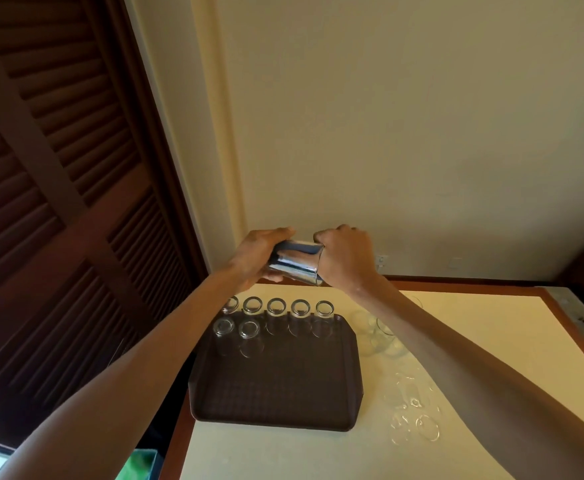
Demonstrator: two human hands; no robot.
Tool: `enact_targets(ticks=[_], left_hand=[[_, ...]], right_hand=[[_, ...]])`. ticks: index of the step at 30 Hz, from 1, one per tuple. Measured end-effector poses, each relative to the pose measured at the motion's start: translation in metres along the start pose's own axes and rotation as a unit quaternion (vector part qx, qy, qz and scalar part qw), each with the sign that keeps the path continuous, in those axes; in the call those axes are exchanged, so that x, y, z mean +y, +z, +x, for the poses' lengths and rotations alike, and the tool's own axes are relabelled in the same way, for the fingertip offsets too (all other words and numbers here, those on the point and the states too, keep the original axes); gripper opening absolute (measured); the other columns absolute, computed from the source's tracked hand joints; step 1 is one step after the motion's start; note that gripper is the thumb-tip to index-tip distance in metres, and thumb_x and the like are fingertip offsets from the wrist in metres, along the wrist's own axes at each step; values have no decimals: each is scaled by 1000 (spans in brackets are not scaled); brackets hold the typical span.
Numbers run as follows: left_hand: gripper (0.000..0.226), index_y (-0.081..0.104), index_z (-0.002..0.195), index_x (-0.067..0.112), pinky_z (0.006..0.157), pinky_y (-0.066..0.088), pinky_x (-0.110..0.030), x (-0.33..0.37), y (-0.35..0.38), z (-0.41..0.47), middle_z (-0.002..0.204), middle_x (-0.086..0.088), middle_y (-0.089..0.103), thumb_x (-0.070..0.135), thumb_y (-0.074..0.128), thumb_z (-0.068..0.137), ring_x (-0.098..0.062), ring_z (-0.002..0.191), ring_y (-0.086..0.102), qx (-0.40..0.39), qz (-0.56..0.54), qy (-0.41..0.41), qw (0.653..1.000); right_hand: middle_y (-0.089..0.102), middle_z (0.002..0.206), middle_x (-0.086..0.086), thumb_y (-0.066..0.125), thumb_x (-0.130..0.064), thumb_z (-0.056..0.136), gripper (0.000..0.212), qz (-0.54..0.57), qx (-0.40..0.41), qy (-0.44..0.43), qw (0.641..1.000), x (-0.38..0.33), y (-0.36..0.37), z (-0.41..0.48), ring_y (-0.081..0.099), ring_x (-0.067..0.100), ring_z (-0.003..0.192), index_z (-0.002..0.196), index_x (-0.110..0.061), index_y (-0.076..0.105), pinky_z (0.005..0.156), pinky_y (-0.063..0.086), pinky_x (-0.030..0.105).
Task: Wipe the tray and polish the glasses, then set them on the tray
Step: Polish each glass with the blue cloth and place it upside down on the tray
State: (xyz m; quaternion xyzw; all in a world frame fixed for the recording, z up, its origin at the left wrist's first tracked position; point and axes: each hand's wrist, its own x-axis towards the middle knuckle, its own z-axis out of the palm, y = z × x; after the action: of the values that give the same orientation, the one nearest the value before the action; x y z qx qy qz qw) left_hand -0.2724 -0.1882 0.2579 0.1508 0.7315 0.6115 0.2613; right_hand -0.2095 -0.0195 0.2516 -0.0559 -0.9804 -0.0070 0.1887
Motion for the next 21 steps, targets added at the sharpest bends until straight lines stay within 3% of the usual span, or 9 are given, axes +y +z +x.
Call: enact_targets(ticks=[2,4,7,9,11,14,15,17,21], left_hand=[[32,68,85,14,44,48,-25,-1,1,1,69,0,64,36,57,105,-18,63,64,42,29,57,997],[31,66,81,13,41,49,-26,0,0,-1,69,-2,62,31,58,105,-22,62,66,70,45,118,990],[28,67,85,6,39,54,-31,1,1,-4,76,-12,70,25,61,104,-28,62,73,89,80,201,972],[27,68,88,2,39,54,-33,-4,3,-6,77,-15,72,23,62,104,-31,62,74,98,80,221,967],[25,69,92,1,40,54,-31,-11,1,-6,78,-12,72,20,60,105,-32,65,74,102,52,218,969],[35,66,106,1,48,55,-31,-17,-6,-3,94,-13,70,33,52,104,-29,77,72,39,-43,140,989],[38,66,109,4,50,55,-29,-18,-6,-1,97,-13,69,38,52,102,-26,79,70,16,-67,89,994],[36,66,106,9,51,52,-25,-17,-3,2,95,-10,66,43,54,102,-21,77,66,2,-98,-9,995],[33,67,100,11,54,54,-26,-14,0,6,87,-7,68,44,63,99,-19,76,68,43,-71,-46,995]], right_hand=[[57,58,0,71,-28,86,23,56,16,27,998,0,15,2,47,20,52,66,-18,63,44,22,25],[66,60,4,70,-42,91,35,281,-49,71,956,-5,24,-1,52,17,46,75,-11,70,44,33,25],[49,43,-2,49,-55,99,54,626,-343,209,668,-13,16,-10,38,7,29,70,-9,55,34,29,18],[40,41,-3,42,-57,99,56,667,-428,252,555,-14,19,-16,31,6,28,68,-10,48,32,26,17],[44,41,-4,45,-52,101,53,632,-396,254,616,-16,23,-14,38,8,31,73,-7,53,34,34,19],[53,44,-8,56,-29,100,32,331,-193,126,915,-16,11,-7,59,23,55,79,-5,60,55,48,31],[56,51,-6,59,-23,96,24,201,-121,83,969,-13,7,-4,57,24,58,75,-10,60,54,44,29],[53,52,0,62,-38,88,32,40,14,4,999,-9,1,0,43,21,46,63,-18,56,45,31,24],[46,50,-2,63,-42,89,37,9,38,-30,999,-4,12,3,43,22,46,62,-17,56,43,20,22]])
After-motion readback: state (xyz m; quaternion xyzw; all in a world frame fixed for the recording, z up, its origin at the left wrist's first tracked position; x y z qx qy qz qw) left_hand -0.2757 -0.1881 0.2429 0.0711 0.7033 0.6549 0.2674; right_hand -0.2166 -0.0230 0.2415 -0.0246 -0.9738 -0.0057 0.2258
